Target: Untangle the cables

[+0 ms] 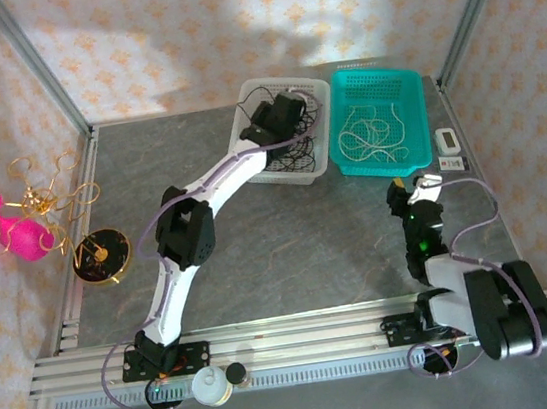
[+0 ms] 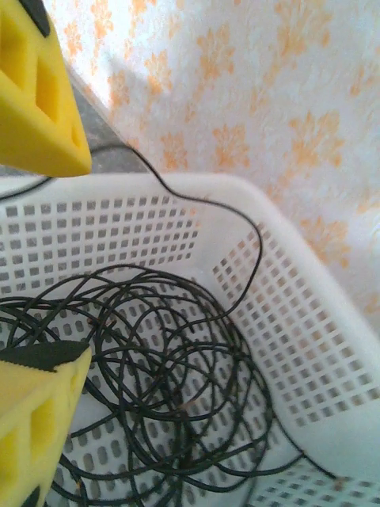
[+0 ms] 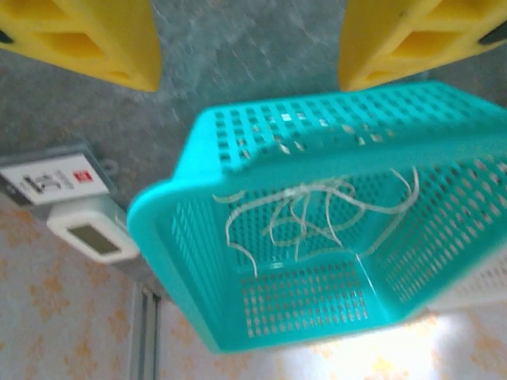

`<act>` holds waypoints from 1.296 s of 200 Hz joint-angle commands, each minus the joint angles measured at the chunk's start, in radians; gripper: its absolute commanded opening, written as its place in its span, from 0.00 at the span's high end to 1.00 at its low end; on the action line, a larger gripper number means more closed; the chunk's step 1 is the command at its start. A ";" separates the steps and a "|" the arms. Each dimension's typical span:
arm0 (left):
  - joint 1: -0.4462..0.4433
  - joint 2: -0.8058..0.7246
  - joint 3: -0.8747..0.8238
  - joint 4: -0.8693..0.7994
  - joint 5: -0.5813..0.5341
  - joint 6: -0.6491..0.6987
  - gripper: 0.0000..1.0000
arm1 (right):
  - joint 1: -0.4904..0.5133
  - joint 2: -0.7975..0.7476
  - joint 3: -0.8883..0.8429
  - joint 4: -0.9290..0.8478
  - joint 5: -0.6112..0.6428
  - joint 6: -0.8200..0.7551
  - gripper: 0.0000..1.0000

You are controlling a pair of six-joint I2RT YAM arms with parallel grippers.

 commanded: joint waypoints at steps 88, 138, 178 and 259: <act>-0.021 -0.637 -0.555 -0.150 0.030 -0.375 0.03 | -0.020 0.310 0.094 0.325 -0.164 -0.057 0.28; -0.011 -1.129 -1.310 0.361 -0.034 -0.553 0.06 | -0.019 0.323 0.145 0.257 -0.053 -0.010 0.00; 0.191 -1.284 -1.734 0.724 -0.111 -0.609 0.03 | -0.019 0.322 0.143 0.257 -0.053 -0.009 0.00; 0.484 -1.084 -2.023 1.490 0.111 -0.423 0.01 | -0.020 0.322 0.144 0.257 -0.053 -0.010 0.00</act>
